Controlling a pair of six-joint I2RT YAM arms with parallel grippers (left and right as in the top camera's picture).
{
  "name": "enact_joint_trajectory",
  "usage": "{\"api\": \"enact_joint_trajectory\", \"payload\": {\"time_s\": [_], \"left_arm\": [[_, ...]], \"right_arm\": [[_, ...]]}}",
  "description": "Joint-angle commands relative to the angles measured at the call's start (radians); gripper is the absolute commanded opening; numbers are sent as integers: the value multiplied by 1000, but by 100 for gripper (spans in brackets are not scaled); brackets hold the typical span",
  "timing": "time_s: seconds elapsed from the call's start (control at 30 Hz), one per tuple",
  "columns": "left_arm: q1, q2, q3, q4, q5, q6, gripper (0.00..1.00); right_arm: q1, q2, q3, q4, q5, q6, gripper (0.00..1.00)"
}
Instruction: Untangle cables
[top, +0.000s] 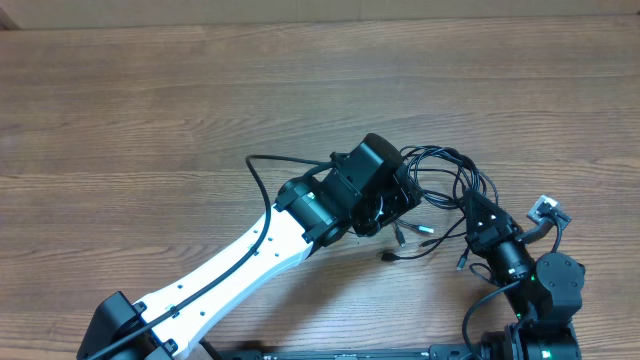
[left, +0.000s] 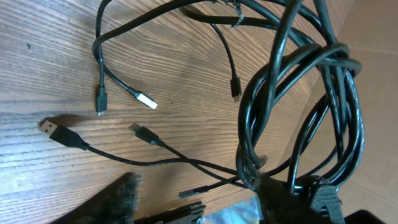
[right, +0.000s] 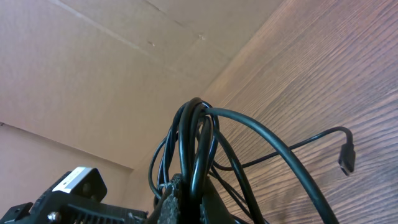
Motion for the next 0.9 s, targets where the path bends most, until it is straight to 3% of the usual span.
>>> {"api": "enact_joint_trajectory", "payload": {"time_s": [0.0, 0.17, 0.47, 0.57, 0.7, 0.8, 0.87], "left_arm": [[-6, -15, 17, 3, 3, -140, 50], [-6, -15, 17, 3, -12, -240, 38], [-6, -15, 17, 4, -54, -337, 37], [-5, -15, 17, 8, -65, -392, 46], [-6, -15, 17, 34, -51, -391, 89], [-6, -15, 17, 39, -49, -387, 100], [-6, -15, 17, 42, -46, -382, 100]], "right_arm": [[-2, -10, 14, 13, -10, 2, 4], [-2, -10, 14, 15, -13, 2, 4], [-2, -10, 14, 48, -53, 2, 4], [-2, -10, 14, 47, -53, 2, 4], [-2, -10, 14, 41, -49, -5, 4], [-2, -10, 14, 40, -49, -5, 4], [-2, -10, 14, 39, -45, -5, 4]]}}
